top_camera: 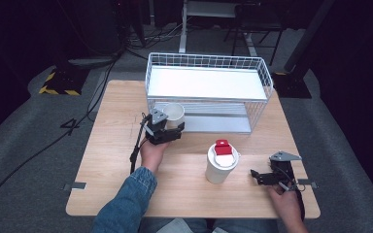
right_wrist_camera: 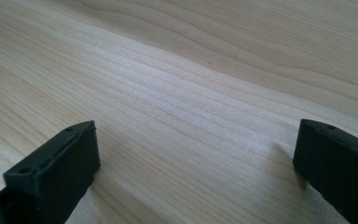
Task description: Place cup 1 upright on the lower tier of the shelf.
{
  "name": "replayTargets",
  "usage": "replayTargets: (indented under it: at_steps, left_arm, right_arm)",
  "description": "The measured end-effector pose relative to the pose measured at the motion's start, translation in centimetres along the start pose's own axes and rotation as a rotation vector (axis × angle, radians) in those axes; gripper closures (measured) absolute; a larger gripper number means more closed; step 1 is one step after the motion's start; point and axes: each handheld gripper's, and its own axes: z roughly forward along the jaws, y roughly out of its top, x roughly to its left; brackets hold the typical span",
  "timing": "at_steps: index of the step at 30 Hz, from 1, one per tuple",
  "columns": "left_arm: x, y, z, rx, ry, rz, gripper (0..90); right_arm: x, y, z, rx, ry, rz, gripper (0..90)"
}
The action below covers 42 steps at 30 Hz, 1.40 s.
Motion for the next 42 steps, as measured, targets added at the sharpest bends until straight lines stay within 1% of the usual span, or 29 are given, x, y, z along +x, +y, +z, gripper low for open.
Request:
replayTargets:
  at_steps: [4, 5, 8, 10, 11, 14, 15, 16, 17, 18, 19, 20, 21, 22, 23, 24, 26, 27, 34, 42]
  left_arm:
    - [0.0, 0.1, 0.5, -0.005, 0.009, 0.002, 22.3]
    - [0.1, 0.2, 0.7, -0.017, 0.012, 0.001, 22.3]
    - [0.4, 0.1, 1.2, -0.04, 0.015, -0.015, 22.4]
    - [0.5, 0.0, 1.6, -0.042, 0.024, -0.025, 22.4]
    - [0.6, -0.1, 1.9, -0.047, 0.031, -0.027, 22.4]
    - [0.8, -0.2, 2.2, -0.051, 0.036, -0.027, 22.4]
    - [0.9, -0.3, 2.5, -0.062, 0.049, -0.027, 22.4]
    - [0.9, -0.3, 2.5, -0.062, 0.049, -0.027, 22.4]
    - [1.1, -0.5, 2.9, -0.067, 0.062, -0.037, 22.4]
    - [1.1, -0.5, 2.9, -0.067, 0.062, -0.037, 22.4]
    - [1.1, -0.5, 3.0, -0.065, 0.069, -0.032, 22.4]
    - [1.1, -0.6, 3.2, -0.07, 0.085, -0.013, 22.4]
    - [1.1, -0.6, 3.2, -0.07, 0.085, -0.013, 22.4]
    - [1.1, -0.6, 3.4, -0.076, 0.095, 0.001, 22.4]
    - [1.4, -0.7, 3.6, -0.084, 0.102, -0.016, 22.4]
    - [1.4, -0.7, 3.6, -0.084, 0.102, -0.016, 22.4]
    - [1.7, -0.9, 3.9, -0.085, 0.109, -0.031, 22.4]
    - [1.7, -1.0, 4.1, -0.082, 0.12, -0.022, 22.5]
    - [1.7, -1.2, 4.6, -0.063, 0.111, -0.028, 22.4]
    - [1.4, -0.6, 5.4, -0.029, 0.088, -0.014, 22.4]
  right_arm:
    - [0.0, 0.0, 0.0, 0.0, 0.0, 0.0, 0.5]
    - [0.0, 0.0, 0.0, 0.0, 0.0, 0.0, 0.6]
    - [0.0, 0.0, 0.0, 0.0, 0.0, 0.0, 0.6]
    - [0.0, 0.0, 0.0, 0.0, 0.0, 0.0, 0.6]
    - [0.0, 0.0, 0.0, 0.0, 0.0, 0.0, 0.6]
    - [0.0, 0.0, 0.0, 0.0, 0.0, 0.0, 0.6]
    - [0.0, 0.0, 0.0, 0.0, 0.0, 0.0, 0.6]
    - [0.0, 0.0, 0.0, 0.0, 0.0, 0.0, 0.6]
    - [0.0, 0.0, 0.0, 0.0, 0.0, 0.0, 0.6]
    - [0.0, 0.0, 0.0, 0.0, 0.0, 0.0, 0.6]
    - [0.0, 0.0, 0.0, 0.0, 0.0, 0.0, 0.6]
    - [0.0, 0.0, 0.0, 0.0, 0.0, 0.0, 0.6]
    - [0.0, 0.0, 0.0, 0.0, 0.0, 0.0, 0.6]
    - [0.0, 0.0, 0.0, 0.0, 0.0, 0.0, 0.6]
    - [0.0, 0.0, 0.0, 0.0, 0.0, 0.0, 0.6]
    - [0.0, 0.0, 0.0, 0.0, 0.0, 0.0, 0.6]
    - [0.0, 0.0, 0.0, 0.0, 0.0, 0.0, 0.6]
    - [0.0, 0.0, 0.0, 0.0, 0.0, 0.0, 0.6]
    - [0.0, 0.0, 0.0, 0.0, 0.0, 0.0, 0.5]
    - [0.0, 0.0, 0.0, 0.0, 0.0, 0.0, 0.6]
